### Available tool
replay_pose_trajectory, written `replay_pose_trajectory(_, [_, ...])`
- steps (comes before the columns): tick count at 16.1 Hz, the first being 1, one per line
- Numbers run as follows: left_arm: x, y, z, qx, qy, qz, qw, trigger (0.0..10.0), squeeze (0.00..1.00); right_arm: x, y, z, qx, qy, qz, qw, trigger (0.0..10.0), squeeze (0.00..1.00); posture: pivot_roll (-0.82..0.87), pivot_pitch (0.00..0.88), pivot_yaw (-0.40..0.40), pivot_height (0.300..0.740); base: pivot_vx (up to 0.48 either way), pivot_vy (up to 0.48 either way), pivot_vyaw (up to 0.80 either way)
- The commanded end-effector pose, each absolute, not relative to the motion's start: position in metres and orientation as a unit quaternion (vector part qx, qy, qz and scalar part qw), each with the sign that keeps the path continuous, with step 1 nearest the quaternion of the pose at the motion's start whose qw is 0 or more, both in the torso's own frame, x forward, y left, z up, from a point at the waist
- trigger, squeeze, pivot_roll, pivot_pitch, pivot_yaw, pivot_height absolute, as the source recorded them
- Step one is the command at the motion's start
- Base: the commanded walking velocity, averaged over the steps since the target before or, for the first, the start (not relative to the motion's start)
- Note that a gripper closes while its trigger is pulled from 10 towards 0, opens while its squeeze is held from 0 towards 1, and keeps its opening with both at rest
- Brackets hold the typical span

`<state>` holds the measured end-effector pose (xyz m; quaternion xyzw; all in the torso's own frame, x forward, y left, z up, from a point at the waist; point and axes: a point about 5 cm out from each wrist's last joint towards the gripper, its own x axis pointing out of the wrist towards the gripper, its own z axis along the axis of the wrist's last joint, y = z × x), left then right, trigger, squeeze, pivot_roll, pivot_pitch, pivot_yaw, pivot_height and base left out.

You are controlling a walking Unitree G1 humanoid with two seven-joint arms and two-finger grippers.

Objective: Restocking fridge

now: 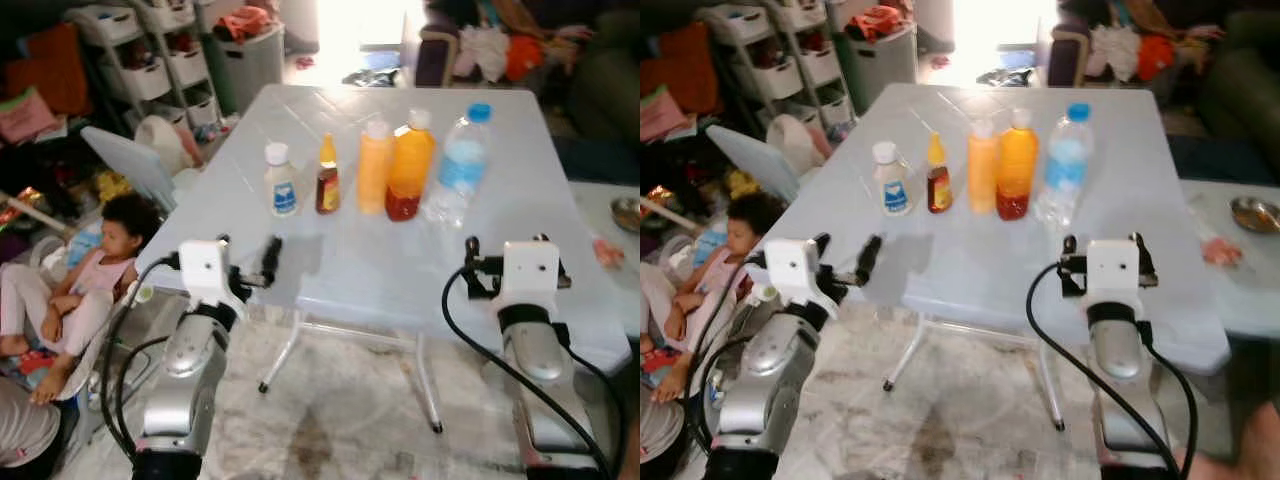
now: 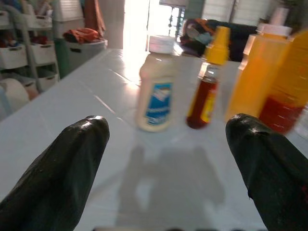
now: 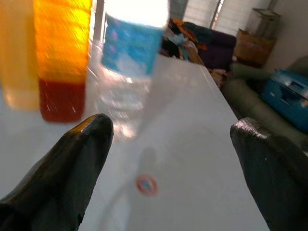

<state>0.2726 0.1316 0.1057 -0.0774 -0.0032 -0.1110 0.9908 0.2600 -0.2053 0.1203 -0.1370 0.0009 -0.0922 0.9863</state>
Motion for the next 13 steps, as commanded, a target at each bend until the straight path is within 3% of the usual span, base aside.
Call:
replay_pose_trajectory(1, [0.2734,0.1397,0.1055,-0.07,-0.002,-0.101,0.992,10.0,0.0,0.2645,-0.1971,0.1243,-0.135,-0.01,-0.079,0.988,10.0,0.0,-0.07,0.0,0.022,0.74,0.337,0.0,0.0])
replay_pose_trajectory(8, [0.2743,0.1375,0.1063,-0.075,-0.005,-0.102,0.992,10.0,0.0,0.267,-0.1959,0.127,-0.146,-0.015,-0.074,0.986,10.0,0.0,-0.07,0.0,0.021,0.74,0.323,0.0,0.0])
replay_pose_trajectory(13, [0.2738,0.1382,0.105,-0.077,0.0,-0.1,0.992,10.0,0.0,0.266,-0.1923,0.1232,-0.145,-0.009,-0.068,0.987,10.0,0.0,-0.07,0.0,0.019,0.74,0.0,0.0,0.0])
